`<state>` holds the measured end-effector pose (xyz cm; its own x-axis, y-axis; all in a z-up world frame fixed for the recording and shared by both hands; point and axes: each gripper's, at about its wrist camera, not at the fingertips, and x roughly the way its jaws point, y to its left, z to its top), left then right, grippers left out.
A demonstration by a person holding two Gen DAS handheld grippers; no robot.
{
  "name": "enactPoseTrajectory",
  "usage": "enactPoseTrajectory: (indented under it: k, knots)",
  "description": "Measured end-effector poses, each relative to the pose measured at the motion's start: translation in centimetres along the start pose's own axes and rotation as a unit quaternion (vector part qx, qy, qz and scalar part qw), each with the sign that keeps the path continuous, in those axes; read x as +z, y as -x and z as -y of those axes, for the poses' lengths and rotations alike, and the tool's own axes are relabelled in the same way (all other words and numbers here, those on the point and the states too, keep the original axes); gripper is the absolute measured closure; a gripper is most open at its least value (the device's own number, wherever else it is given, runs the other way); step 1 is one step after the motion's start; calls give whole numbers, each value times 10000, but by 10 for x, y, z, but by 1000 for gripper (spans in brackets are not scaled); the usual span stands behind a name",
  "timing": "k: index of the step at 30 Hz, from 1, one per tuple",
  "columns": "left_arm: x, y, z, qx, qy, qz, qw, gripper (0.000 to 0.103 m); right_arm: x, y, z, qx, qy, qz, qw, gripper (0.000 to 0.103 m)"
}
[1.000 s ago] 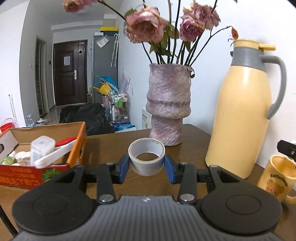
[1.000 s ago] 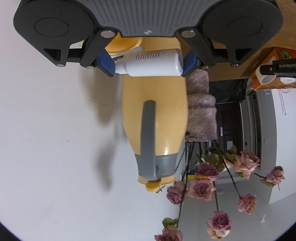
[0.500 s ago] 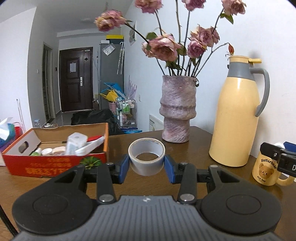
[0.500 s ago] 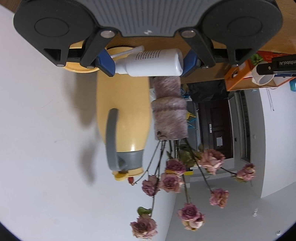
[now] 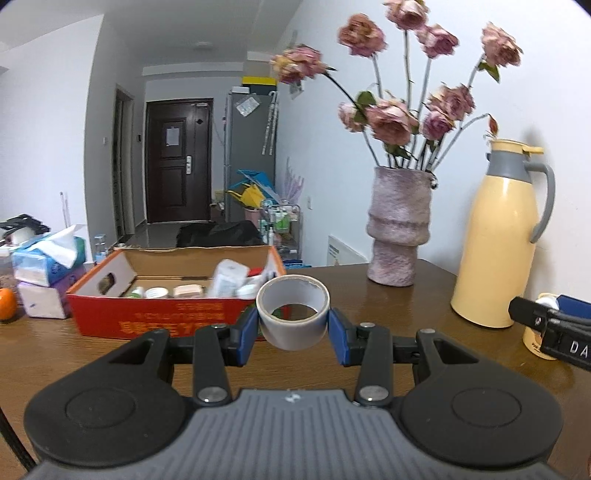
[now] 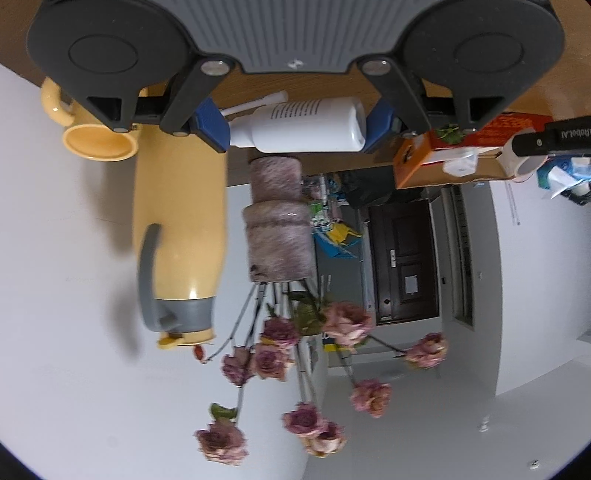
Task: Organize rigid objects
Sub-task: 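Carry the tape roll and spray bottle with both tools over the cardboard box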
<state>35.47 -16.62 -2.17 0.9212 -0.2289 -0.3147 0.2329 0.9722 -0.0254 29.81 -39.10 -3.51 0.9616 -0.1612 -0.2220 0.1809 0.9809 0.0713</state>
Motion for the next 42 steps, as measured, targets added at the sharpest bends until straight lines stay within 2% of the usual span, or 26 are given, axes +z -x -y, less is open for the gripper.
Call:
enactPoseTrajectory:
  k: [18, 26, 42]
  knots:
    - [8, 23, -100, 503, 316, 155, 9981, 61, 5, -6, -108, 581, 390, -27, 9975, 26]
    - [18, 11, -140, 689, 467, 206, 9963, 61, 9, -28, -157, 798, 508, -19, 9955, 26]
    - [30, -41, -176, 922, 458, 166, 9946, 61, 8, -90, -202, 978, 447, -180, 9940, 26]
